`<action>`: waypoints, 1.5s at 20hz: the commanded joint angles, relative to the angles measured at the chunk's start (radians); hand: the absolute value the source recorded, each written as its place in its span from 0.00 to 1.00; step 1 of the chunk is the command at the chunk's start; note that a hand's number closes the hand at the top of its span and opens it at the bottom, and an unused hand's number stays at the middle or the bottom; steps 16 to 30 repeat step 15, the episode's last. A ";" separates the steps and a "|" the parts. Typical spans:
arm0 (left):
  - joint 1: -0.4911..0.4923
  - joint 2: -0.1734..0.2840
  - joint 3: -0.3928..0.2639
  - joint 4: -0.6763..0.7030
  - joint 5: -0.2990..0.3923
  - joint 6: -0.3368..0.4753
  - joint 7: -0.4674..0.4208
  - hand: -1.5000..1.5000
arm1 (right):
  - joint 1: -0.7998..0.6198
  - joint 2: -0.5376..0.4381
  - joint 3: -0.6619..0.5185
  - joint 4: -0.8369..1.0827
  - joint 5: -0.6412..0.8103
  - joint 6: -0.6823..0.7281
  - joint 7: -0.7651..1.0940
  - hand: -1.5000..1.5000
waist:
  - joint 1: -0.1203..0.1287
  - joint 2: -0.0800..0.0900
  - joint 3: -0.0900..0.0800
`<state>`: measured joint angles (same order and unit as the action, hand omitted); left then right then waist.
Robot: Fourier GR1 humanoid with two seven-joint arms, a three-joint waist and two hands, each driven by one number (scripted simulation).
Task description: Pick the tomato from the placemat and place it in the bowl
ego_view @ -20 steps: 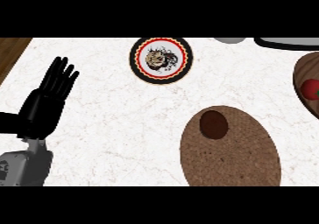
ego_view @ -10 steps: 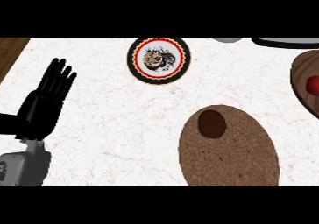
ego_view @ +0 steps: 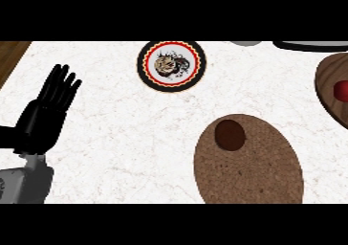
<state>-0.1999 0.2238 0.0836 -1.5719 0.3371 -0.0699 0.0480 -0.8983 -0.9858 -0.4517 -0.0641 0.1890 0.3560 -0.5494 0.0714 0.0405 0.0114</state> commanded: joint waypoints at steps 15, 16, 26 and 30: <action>0.040 -0.004 0.008 -0.022 -0.002 0.004 -0.009 0.50 | 0.229 -0.187 -0.046 0.001 -0.044 0.258 -0.072 0.00 | -0.023 -0.005 0.009; 0.040 -0.004 0.008 -0.022 -0.002 0.004 -0.009 0.50 | 0.229 -0.187 -0.046 0.001 -0.044 0.258 -0.072 0.00 | -0.023 -0.005 0.009; 0.040 -0.004 0.008 -0.022 -0.002 0.004 -0.009 0.50 | 0.229 -0.187 -0.046 0.001 -0.044 0.258 -0.072 0.00 | -0.023 -0.005 0.009; 0.040 -0.004 0.008 -0.022 -0.002 0.004 -0.009 0.50 | 0.229 -0.187 -0.046 0.001 -0.044 0.258 -0.072 0.00 | -0.023 -0.005 0.009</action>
